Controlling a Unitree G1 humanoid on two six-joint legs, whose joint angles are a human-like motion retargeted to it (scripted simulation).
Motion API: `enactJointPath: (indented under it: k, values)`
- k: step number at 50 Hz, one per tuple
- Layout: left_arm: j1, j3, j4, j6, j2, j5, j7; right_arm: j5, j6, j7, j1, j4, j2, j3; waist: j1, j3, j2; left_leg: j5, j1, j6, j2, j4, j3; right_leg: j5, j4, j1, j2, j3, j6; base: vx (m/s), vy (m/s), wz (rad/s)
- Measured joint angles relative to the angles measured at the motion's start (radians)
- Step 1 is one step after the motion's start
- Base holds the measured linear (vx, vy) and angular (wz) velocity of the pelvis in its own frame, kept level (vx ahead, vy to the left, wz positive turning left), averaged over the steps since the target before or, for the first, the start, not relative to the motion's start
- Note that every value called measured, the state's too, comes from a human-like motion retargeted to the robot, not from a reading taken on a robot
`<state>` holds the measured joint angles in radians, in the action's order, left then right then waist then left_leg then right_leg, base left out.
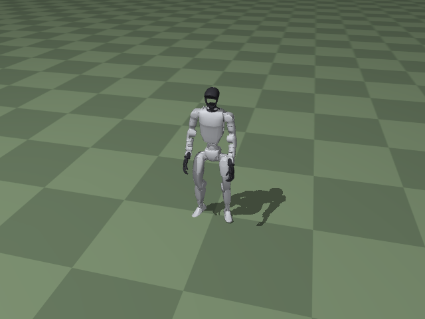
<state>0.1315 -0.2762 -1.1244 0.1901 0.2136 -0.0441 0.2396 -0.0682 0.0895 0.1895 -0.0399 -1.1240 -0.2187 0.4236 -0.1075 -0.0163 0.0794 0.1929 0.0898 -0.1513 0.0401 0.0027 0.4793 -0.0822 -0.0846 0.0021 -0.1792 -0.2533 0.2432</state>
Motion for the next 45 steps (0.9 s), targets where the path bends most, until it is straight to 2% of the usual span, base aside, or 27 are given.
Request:
enactJointPath:
  k: [13,30,45]
  values:
    - [-0.036,0.070,-0.011,-0.017,0.001,-0.002,0.008,0.014,0.000,0.016,-0.062,0.049,-0.003,0.008,0.032,0.000,0.023,0.006,0.010,-0.003,0.008,0.007,0.000,0.001,0.006,0.016,0.007,-0.003,-0.005,0.00,0.00,0.00]
    - [-0.075,0.019,-0.041,-0.005,0.001,-0.070,0.025,-0.012,-0.006,0.017,-0.046,0.033,0.005,-0.006,0.014,0.004,0.002,0.003,0.005,0.012,-0.002,-0.002,0.007,0.002,0.002,0.000,-0.001,0.008,0.008,0.00,0.00,0.00]
    - [-0.049,0.066,-0.005,-0.013,0.000,0.009,0.000,0.016,-0.005,0.008,-0.007,-0.006,0.003,0.019,0.037,0.008,0.015,0.000,-0.008,-0.010,0.001,0.005,-0.036,-0.003,0.010,0.021,-0.003,-0.039,-0.012,0.00,0.00,0.08]
